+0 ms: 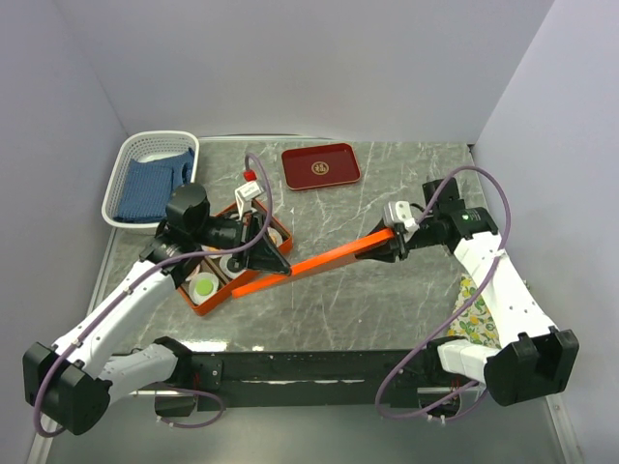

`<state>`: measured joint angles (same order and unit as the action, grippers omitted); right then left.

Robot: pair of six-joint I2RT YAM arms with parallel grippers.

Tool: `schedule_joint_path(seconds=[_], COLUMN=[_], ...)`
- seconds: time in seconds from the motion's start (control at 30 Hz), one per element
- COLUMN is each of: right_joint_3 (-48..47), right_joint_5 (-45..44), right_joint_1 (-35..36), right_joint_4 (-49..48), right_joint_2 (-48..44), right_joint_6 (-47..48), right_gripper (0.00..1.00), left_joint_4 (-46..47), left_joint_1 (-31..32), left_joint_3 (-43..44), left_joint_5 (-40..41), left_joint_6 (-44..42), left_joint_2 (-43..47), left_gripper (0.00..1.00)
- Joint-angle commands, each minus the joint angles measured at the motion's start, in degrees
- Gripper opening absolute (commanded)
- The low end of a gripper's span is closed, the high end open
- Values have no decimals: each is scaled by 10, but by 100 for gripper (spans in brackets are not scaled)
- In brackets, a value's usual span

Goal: Pack the cookies

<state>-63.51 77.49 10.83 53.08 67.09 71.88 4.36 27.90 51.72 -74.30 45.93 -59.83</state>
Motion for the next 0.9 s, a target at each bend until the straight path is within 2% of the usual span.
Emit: schedule_joint_path(seconds=[0.0, 0.13, 0.17, 0.23, 0.27, 0.33, 0.37, 0.43, 0.47, 0.53, 0.57, 0.6, 0.67, 0.7, 0.73, 0.77, 0.87], right_joint_3=[-21, -28, -30, -30, -29, -26, -25, -19, -17, -17, -18, -19, -22, -23, -24, -24, -29], right_joint_5=[38, 43, 43, 45, 47, 48, 49, 50, 53, 57, 60, 66, 73, 84, 89, 93, 100], right_joint_1=[3, 2, 3, 3, 3, 2, 2, 2, 1, -3, -12, -20, -54, -68, -83, -97, -149], right_joint_4=[134, 210, 224, 257, 267, 290, 293, 293, 292, 280, 272, 237, 188, 149, 129, 114, 62], right_joint_2=[11, 23, 29, 35, 39, 44, 46, 45, 43, 42, 40, 38, 30, 26, 22, 15, 4], right_joint_6=[119, 197, 213, 245, 258, 283, 288, 287, 284, 260, 245, 190, 77, 44, 12, -43, -135], right_gripper=[26, 19, 14, 7, 0, 0, 0, 0, 0, 0, 0, 0, 0, 0, 0, 0, 0], left_joint_4=[24, 1, -9, -31, -42, -90, -108, -167, -186, -217, -225, -233, -235, -233, -236, -241, -263], left_joint_1=[-9, -16, -21, -26, -32, -37, -43, -46, -50, -53, -55, -55, -55, -55, -55, -55, -55], left_joint_3=[18, 35, 40, 57, 66, 93, 103, 135, 143, 161, 164, 163, 148, 124, 113, 101, 52], left_joint_5=[6, 17, 21, 35, 43, 57, 84, 112, 155, 208, 240, 326, 401, 466, 499, 528, 596], left_joint_6=[-35, -57, -64, -86, -97, -134, -149, -200, -216, -248, -257, -268, -272, -274, -270, -268, -254], left_joint_2=[-3, -5, -5, -5, -2, -1, 0, 1, 8, 18, 34, 44, 81, 94, 105, 124, 147], left_gripper=[6, 13, 21, 27, 35, 39, 46, 51, 55, 62, 72, 79, 94, 97, 99, 97, 97])
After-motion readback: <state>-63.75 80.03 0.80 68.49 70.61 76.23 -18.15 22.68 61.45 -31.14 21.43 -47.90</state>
